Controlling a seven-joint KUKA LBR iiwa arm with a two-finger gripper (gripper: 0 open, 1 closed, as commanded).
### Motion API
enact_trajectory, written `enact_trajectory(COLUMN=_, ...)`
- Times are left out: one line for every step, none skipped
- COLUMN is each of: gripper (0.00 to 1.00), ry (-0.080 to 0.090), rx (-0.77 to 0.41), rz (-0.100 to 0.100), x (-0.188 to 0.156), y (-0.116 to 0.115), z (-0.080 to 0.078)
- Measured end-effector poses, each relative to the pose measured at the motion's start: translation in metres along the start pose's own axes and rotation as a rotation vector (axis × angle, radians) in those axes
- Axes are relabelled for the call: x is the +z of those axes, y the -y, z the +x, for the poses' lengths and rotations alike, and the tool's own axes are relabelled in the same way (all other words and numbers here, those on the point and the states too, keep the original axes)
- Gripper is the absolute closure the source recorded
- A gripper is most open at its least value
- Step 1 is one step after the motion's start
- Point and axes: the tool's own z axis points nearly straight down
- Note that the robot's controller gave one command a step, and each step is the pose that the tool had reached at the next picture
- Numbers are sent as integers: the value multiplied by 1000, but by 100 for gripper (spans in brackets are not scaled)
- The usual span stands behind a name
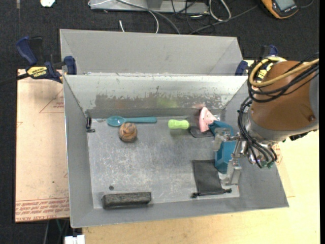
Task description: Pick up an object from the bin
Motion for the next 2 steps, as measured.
enact_trajectory(gripper=0, ry=7, rx=-2, rz=1, x=-3, y=0, z=-2)
enact_trajectory(gripper=0, ry=15, rx=-149, rz=3, x=32, y=5, z=-29)
